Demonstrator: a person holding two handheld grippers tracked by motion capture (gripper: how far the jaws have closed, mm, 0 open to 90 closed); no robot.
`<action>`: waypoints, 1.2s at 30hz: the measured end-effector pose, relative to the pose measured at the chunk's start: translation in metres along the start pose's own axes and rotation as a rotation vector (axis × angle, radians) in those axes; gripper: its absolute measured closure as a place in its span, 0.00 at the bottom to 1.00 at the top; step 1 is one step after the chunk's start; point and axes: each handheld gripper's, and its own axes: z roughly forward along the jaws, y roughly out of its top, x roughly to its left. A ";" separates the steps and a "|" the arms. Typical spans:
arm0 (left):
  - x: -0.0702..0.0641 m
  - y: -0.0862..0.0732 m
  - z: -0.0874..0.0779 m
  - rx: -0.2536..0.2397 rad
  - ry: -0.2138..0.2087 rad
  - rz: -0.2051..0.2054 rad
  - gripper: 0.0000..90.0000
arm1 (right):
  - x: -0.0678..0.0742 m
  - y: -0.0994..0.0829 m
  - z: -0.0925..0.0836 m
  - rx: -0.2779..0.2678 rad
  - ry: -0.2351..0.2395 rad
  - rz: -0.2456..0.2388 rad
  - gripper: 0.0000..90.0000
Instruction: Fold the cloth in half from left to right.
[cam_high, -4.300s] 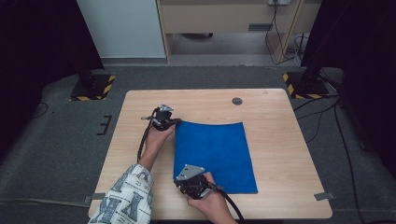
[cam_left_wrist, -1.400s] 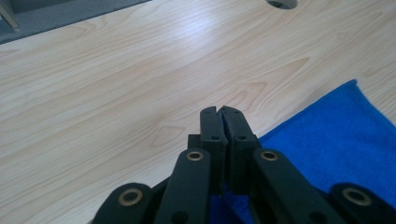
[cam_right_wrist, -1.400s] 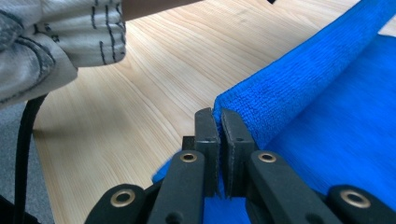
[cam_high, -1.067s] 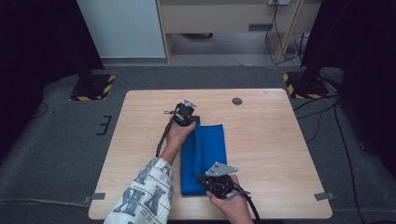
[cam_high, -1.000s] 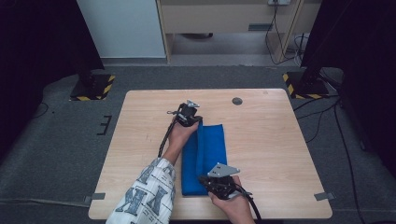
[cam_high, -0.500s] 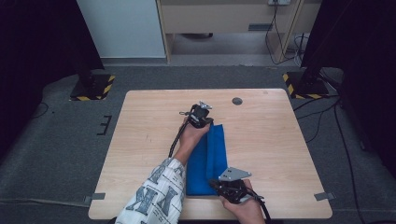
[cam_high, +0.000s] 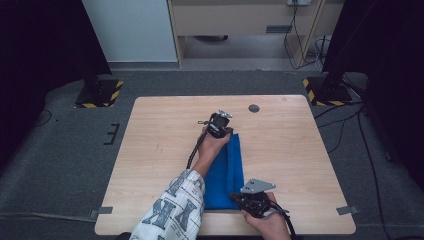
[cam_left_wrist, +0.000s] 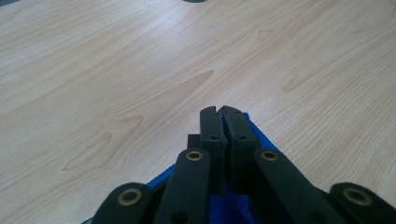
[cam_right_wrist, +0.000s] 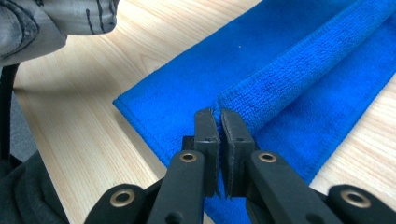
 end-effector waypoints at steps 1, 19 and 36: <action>0.000 0.000 0.001 0.003 -0.001 -0.001 0.97 | -0.001 -0.002 0.000 0.005 -0.003 0.000 0.96; -0.007 -0.002 0.010 -0.018 -0.022 -0.002 0.77 | -0.017 -0.009 -0.009 0.054 -0.018 0.056 0.64; 0.005 -0.002 -0.025 -0.075 -0.006 0.023 0.17 | -0.044 -0.008 0.000 0.033 -0.069 0.077 0.14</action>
